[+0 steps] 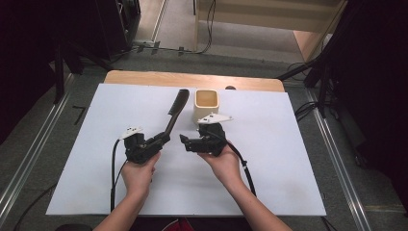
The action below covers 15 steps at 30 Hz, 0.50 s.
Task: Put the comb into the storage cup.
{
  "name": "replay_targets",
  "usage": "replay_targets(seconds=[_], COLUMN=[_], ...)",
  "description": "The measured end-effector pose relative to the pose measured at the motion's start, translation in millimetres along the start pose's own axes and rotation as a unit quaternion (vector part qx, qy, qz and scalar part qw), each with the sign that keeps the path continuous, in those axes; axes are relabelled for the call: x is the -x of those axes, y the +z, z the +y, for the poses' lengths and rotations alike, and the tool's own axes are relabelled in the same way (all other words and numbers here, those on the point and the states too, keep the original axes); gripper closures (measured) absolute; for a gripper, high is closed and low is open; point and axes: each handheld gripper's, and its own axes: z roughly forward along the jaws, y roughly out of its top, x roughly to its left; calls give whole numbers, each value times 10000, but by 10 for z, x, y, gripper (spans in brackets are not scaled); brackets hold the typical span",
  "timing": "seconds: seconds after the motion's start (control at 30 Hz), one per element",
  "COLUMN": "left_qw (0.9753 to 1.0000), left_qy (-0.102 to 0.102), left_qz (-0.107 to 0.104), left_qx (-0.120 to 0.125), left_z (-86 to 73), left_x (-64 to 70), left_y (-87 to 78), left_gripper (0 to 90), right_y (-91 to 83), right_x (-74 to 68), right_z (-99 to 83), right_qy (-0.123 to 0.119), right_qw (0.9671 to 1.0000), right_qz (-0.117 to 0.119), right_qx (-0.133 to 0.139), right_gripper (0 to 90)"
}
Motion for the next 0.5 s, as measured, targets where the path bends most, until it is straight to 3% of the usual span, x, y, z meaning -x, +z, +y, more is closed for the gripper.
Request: replay_targets(seconds=[0.5], left_qw=[9998], left_qy=[-23], left_qz=[-13], left_qx=[217], left_z=[-71], left_x=[10], left_y=[33], left_gripper=[736], right_y=[245], right_x=[-82], right_z=[286], right_qy=[310], right_qw=[9995], right_qz=[88], right_qx=[-42], right_gripper=[204])
